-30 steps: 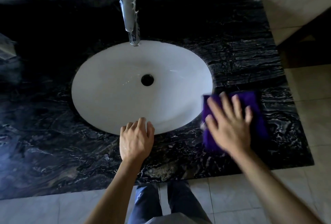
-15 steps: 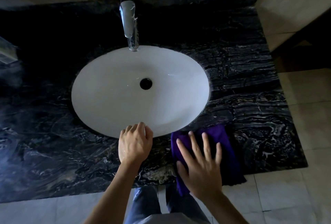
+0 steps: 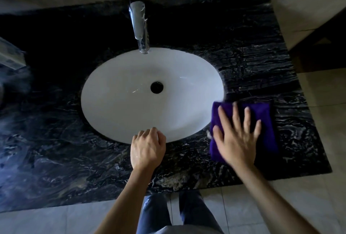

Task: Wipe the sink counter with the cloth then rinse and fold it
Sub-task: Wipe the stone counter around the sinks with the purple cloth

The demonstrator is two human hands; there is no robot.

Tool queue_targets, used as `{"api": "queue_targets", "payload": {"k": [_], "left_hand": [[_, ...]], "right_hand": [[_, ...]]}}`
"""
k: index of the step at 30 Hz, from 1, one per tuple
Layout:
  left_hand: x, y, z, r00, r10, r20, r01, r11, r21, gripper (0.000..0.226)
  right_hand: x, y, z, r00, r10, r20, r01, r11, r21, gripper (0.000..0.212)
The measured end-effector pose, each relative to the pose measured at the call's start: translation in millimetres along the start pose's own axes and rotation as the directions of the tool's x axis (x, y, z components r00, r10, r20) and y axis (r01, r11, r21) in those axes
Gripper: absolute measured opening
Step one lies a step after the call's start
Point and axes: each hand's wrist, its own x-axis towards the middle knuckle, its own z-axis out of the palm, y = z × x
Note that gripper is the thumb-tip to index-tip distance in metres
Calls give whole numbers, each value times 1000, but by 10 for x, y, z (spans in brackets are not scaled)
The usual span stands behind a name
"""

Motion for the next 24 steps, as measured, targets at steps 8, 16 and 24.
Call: {"api": "queue_targets", "payload": {"k": [8, 16, 24], "left_hand": [[-10, -5, -12, 1000, 17, 4, -17, 1000, -14, 27], [-81, -228, -78, 979, 183, -94, -193, 974, -117, 18], [-113, -1472, -359, 932, 270, -241, -266, 963, 50, 19]], "right_hand": [[-1046, -367, 92, 953, -301, 41, 299, 953, 55, 62], [-328, -159, 72, 988, 155, 11, -155, 988, -14, 62], [-1353, -2181, 142, 980, -201, 6, 199, 972, 122, 66]]}}
